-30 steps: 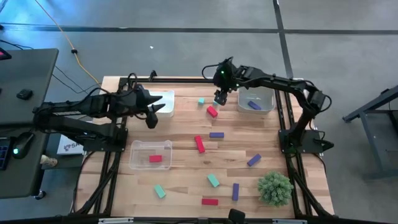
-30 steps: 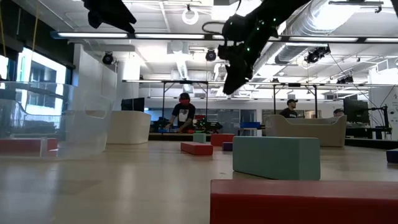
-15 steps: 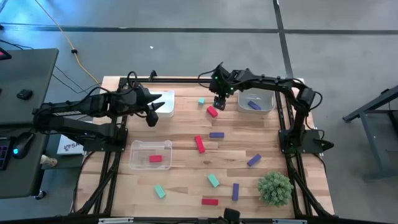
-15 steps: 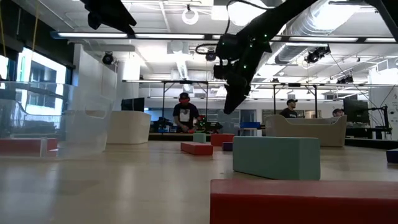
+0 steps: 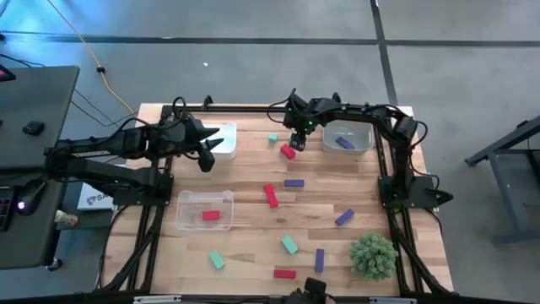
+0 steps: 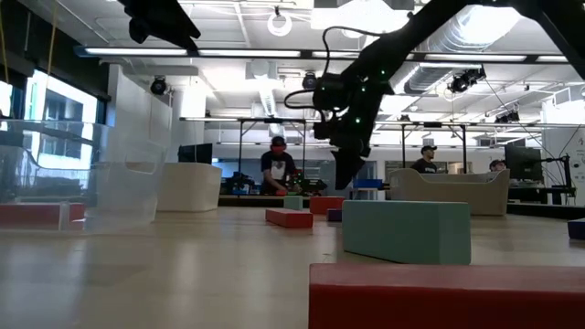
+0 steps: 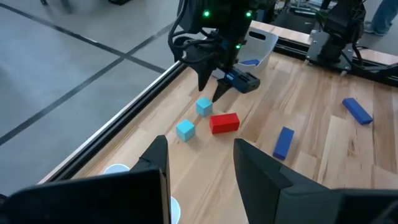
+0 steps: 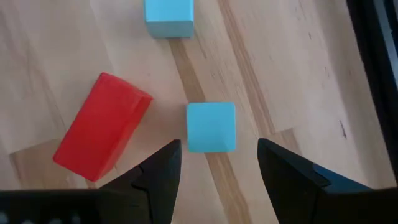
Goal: Sort & place blocks by color
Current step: Put the top right light blue block into the white bin
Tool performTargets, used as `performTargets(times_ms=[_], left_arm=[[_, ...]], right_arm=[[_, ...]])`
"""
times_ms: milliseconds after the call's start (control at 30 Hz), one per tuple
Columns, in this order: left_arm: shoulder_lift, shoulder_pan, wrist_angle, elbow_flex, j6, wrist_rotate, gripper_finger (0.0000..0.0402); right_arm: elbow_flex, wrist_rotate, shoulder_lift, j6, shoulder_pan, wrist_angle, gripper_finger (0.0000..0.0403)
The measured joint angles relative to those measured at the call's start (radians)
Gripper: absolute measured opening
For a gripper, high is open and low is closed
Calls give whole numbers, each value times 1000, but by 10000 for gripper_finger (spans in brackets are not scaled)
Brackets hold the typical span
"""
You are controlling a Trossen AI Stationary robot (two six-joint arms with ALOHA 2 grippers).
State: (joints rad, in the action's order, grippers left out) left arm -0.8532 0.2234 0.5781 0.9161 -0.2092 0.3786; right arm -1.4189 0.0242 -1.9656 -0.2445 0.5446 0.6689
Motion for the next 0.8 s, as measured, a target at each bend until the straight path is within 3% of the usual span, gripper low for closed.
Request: performTargets(times_ms=[500, 800], left_arm=[[0, 0, 0, 0, 3, 37, 94], [-1, 0, 0, 0, 3, 49, 94]], right_arm=[[0, 100, -21, -7, 27, -43, 202], [1, 91, -48, -26, 27, -46, 202]])
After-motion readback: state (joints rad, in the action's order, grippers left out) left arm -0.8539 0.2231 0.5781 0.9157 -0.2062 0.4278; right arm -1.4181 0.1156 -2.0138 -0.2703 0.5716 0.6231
